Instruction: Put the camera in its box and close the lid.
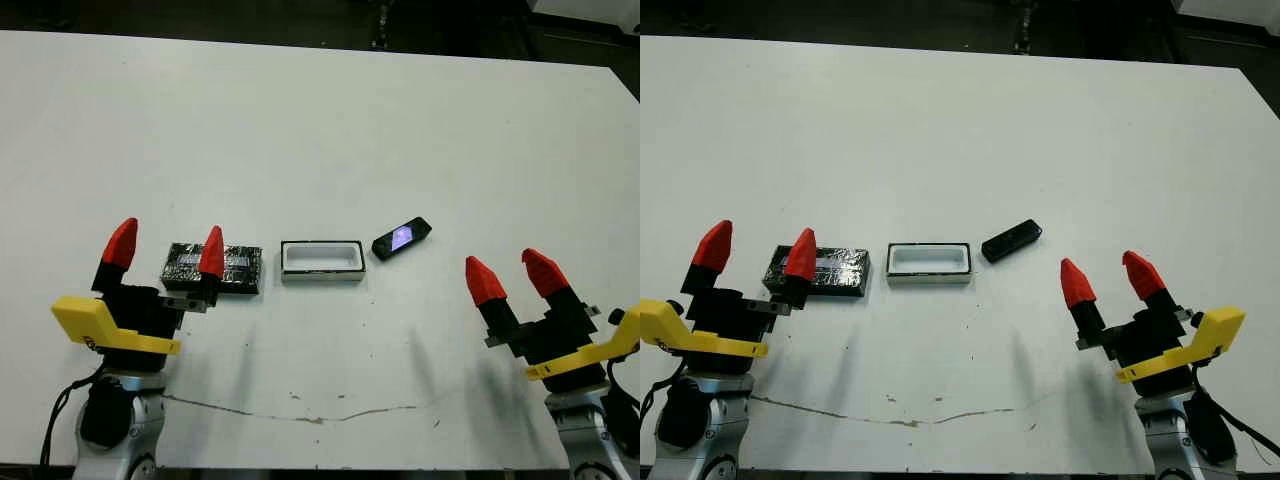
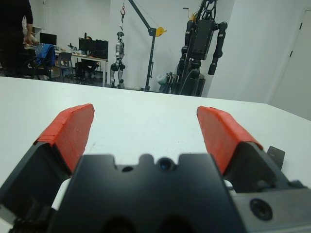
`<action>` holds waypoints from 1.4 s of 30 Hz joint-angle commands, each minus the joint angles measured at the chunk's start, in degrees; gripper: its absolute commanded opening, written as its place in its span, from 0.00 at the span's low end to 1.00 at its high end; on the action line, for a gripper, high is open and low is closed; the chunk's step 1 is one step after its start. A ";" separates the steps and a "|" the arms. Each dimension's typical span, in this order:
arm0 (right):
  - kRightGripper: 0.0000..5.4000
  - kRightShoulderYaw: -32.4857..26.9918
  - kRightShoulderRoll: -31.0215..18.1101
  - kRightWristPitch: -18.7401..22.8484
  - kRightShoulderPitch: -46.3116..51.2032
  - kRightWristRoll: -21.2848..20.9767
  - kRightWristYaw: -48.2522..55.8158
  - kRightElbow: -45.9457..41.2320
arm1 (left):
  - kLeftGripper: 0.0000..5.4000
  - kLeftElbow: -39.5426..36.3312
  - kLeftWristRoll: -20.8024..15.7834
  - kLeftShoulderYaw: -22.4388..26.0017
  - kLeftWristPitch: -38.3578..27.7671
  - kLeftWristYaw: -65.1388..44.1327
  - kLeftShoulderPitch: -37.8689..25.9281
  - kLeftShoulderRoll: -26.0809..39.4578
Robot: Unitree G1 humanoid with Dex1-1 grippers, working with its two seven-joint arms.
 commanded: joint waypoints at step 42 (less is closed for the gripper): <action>1.00 31.39 -28.25 -5.01 -76.38 -34.94 64.18 68.60 | 1.00 -2.66 2.78 -2.44 3.42 3.99 2.14 -1.44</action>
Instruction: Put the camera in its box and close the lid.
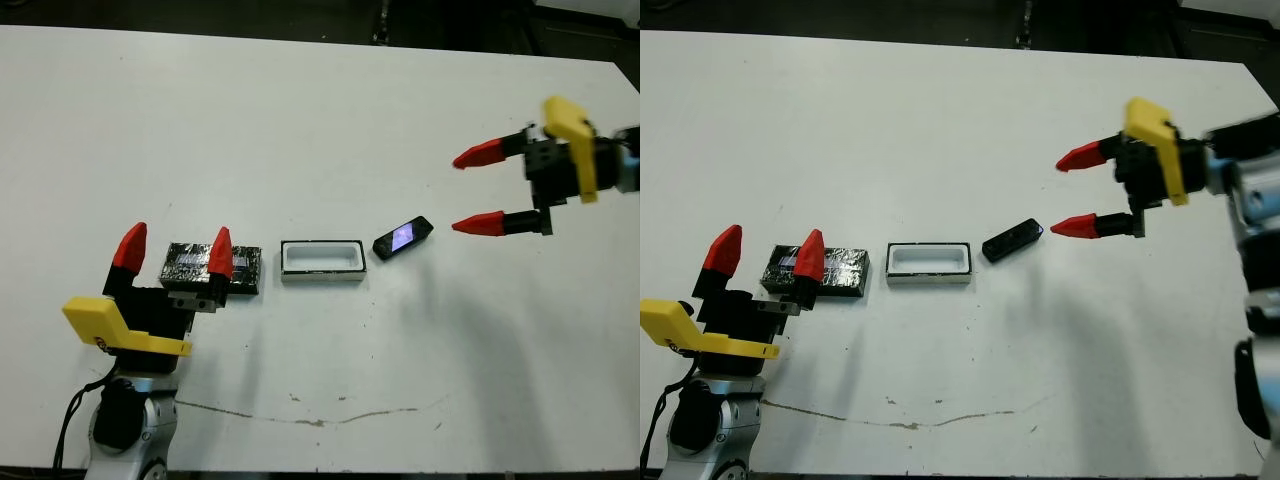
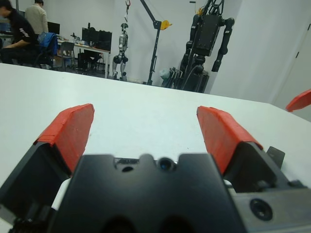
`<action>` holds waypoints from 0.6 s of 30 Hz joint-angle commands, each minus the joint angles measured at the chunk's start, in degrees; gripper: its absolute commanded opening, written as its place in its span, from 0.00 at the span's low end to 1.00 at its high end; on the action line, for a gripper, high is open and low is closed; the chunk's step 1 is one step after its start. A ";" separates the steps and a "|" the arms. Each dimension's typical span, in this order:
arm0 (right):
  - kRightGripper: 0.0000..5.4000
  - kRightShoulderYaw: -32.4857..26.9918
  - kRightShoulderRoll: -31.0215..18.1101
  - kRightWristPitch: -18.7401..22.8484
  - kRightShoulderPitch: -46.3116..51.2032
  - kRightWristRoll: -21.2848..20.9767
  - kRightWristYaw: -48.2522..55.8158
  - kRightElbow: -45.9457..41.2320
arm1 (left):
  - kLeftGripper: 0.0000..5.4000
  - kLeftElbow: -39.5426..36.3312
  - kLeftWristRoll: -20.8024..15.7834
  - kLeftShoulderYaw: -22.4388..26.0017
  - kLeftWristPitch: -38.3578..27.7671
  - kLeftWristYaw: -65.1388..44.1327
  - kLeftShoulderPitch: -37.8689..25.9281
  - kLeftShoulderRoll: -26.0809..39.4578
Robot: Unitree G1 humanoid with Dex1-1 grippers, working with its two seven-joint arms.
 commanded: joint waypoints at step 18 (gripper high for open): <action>1.00 7.60 11.07 -17.03 -7.60 -18.39 -5.44 19.64 | 1.00 0.76 -0.63 0.64 0.13 -1.51 0.77 0.77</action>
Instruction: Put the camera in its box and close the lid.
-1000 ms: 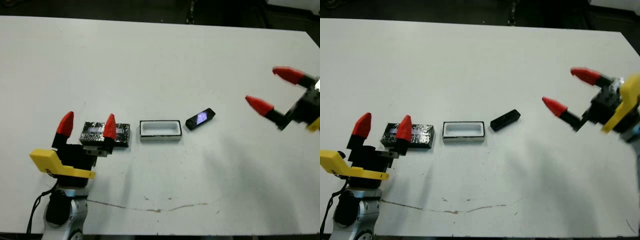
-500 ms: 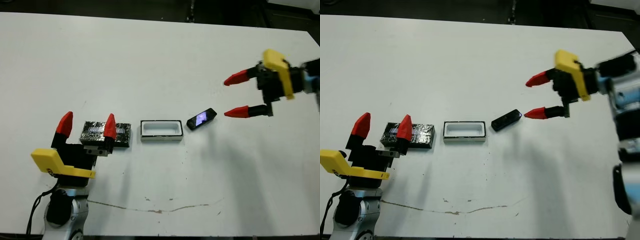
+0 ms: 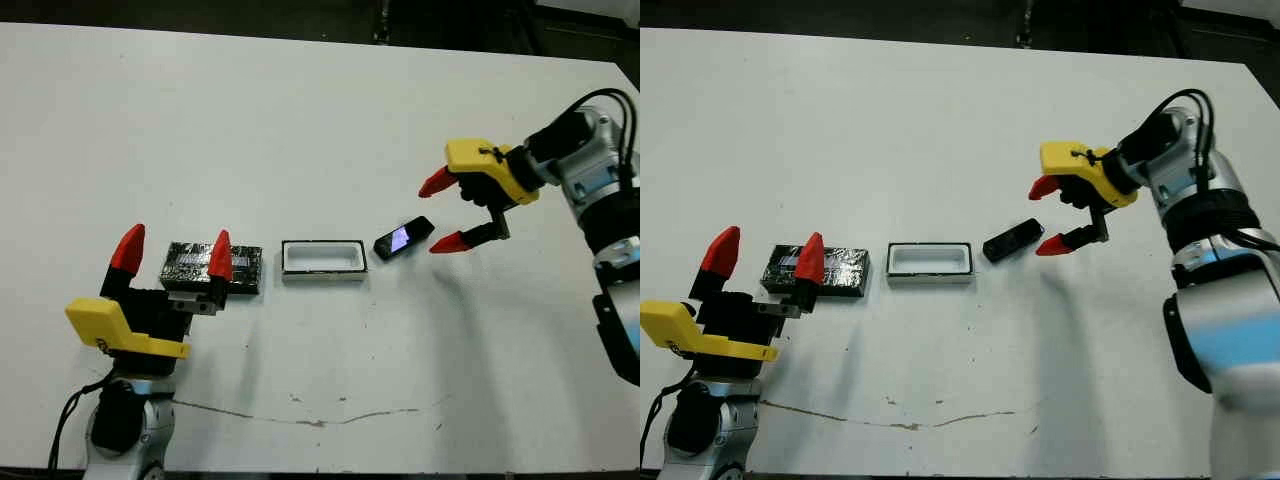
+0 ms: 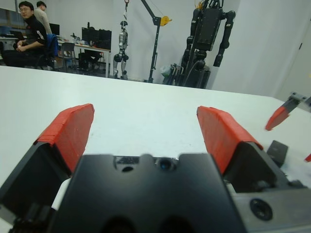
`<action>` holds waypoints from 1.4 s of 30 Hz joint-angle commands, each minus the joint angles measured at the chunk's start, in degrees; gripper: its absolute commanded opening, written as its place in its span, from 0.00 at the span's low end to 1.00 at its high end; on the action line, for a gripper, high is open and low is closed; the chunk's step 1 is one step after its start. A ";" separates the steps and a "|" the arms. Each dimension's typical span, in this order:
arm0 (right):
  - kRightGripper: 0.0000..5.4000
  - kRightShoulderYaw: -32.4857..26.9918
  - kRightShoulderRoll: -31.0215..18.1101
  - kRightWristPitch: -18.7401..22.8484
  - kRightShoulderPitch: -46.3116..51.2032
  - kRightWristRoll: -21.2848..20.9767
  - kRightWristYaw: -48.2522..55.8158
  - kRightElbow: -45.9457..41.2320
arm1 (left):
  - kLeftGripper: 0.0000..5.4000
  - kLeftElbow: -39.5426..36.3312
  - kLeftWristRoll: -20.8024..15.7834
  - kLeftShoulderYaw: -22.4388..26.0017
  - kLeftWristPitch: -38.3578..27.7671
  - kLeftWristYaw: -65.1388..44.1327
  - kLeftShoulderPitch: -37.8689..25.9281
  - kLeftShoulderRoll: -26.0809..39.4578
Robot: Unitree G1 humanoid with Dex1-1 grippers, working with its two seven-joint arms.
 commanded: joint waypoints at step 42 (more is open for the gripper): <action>0.44 0.53 2.99 2.41 5.49 -3.27 -0.07 -1.78 | 1.00 -0.02 -0.66 -0.12 0.30 0.09 0.67 -0.17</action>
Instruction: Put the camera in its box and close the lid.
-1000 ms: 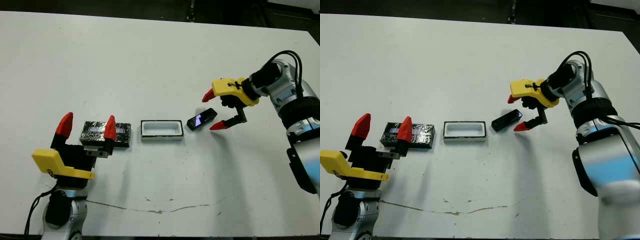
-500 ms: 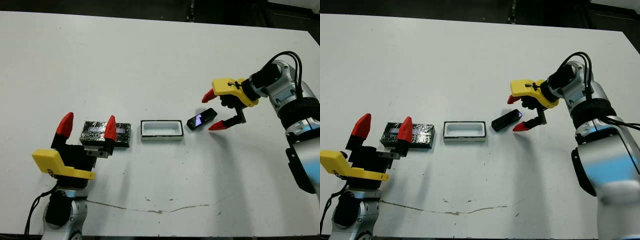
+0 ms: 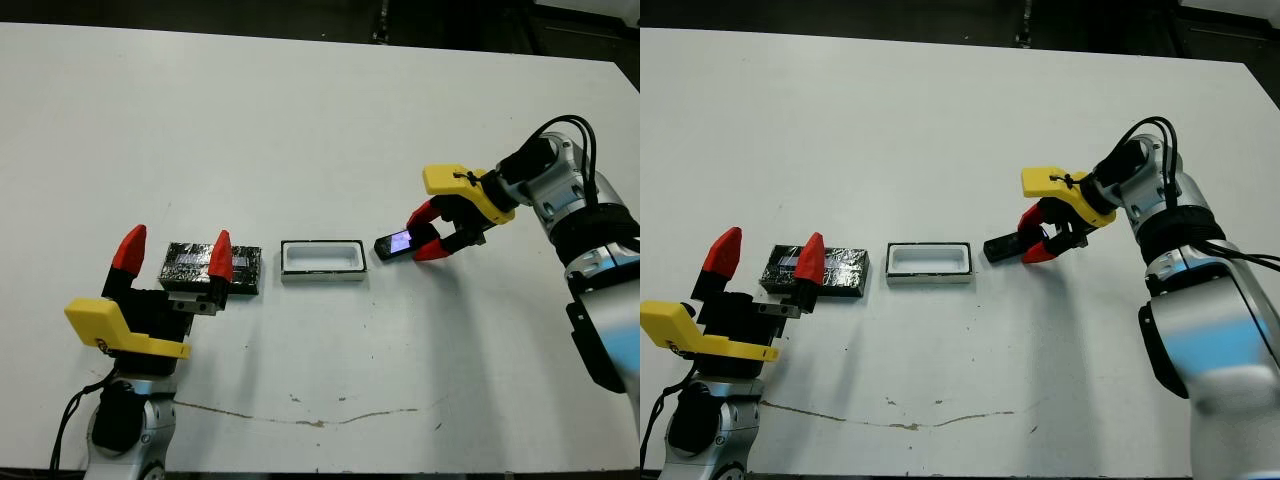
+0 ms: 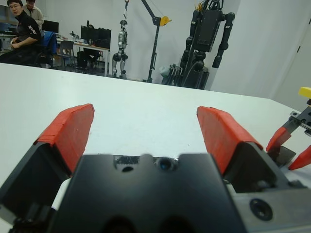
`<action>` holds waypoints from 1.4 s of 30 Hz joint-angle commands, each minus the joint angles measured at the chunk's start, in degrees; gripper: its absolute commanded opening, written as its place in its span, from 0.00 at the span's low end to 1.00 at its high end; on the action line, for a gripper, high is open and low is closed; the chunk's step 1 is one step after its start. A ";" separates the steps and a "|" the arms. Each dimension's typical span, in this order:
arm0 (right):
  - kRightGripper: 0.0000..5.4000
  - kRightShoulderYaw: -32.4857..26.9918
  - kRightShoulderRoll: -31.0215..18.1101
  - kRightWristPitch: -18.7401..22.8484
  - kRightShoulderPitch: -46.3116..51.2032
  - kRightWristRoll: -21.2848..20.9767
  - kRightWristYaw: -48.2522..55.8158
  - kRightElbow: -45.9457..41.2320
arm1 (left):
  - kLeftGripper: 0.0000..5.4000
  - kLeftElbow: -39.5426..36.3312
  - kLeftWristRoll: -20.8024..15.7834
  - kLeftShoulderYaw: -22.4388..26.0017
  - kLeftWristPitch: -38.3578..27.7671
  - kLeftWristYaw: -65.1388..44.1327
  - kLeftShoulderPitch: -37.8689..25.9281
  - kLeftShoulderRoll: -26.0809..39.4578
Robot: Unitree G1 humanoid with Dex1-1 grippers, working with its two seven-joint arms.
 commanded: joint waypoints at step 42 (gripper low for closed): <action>0.31 -14.13 -3.45 46.03 27.10 28.31 -18.27 -62.95 | 1.00 -0.31 2.36 -1.50 -0.47 1.80 1.67 -0.41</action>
